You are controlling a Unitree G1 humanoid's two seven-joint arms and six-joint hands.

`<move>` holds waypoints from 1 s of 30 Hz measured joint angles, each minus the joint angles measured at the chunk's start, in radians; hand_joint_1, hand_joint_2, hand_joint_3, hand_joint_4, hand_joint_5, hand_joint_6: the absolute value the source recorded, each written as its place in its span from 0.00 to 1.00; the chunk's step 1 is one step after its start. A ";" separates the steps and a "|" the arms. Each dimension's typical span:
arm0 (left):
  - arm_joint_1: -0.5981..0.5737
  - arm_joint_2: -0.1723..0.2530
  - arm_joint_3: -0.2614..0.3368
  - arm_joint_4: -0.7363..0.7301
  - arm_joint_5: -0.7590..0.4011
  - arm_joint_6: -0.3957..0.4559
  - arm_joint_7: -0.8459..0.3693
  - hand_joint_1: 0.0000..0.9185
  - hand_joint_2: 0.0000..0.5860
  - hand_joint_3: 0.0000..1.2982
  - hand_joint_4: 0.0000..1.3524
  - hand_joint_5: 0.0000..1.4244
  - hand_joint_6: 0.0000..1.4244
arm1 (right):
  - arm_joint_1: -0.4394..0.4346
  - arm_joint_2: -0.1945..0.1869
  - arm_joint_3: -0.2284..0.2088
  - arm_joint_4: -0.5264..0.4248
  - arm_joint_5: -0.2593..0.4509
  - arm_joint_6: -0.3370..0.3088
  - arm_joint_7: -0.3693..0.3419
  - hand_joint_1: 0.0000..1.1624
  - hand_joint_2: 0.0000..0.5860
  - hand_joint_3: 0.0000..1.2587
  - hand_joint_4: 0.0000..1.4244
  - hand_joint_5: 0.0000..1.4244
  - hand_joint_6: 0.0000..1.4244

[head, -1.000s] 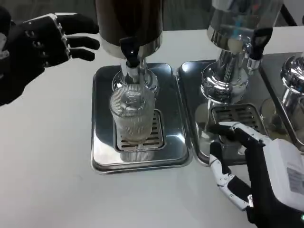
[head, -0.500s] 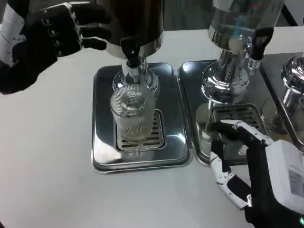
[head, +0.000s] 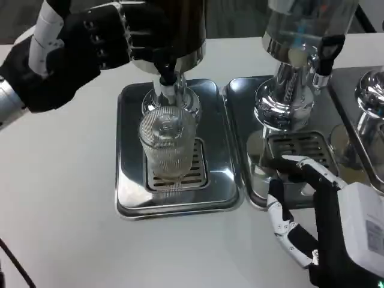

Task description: Grasp the cup under the faucet to collect the drink, then remove the cup.

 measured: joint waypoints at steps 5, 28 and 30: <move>-0.002 -0.028 -0.002 0.002 0.020 -0.033 0.007 0.00 0.07 0.27 0.18 0.20 0.21 | 0.003 0.011 0.000 0.007 0.003 0.002 -0.002 0.51 0.80 0.38 0.30 0.31 0.25; -0.007 -0.094 -0.044 0.075 0.125 -0.283 0.043 0.00 0.09 0.27 0.19 0.21 0.19 | 0.027 0.020 -0.002 0.009 0.028 0.013 -0.002 0.51 0.80 0.38 0.32 0.32 0.24; -0.007 -0.095 -0.044 0.080 0.125 -0.287 0.043 0.00 0.09 0.27 0.19 0.21 0.19 | 0.027 0.020 -0.002 0.009 0.030 0.013 -0.002 0.51 0.80 0.38 0.32 0.32 0.24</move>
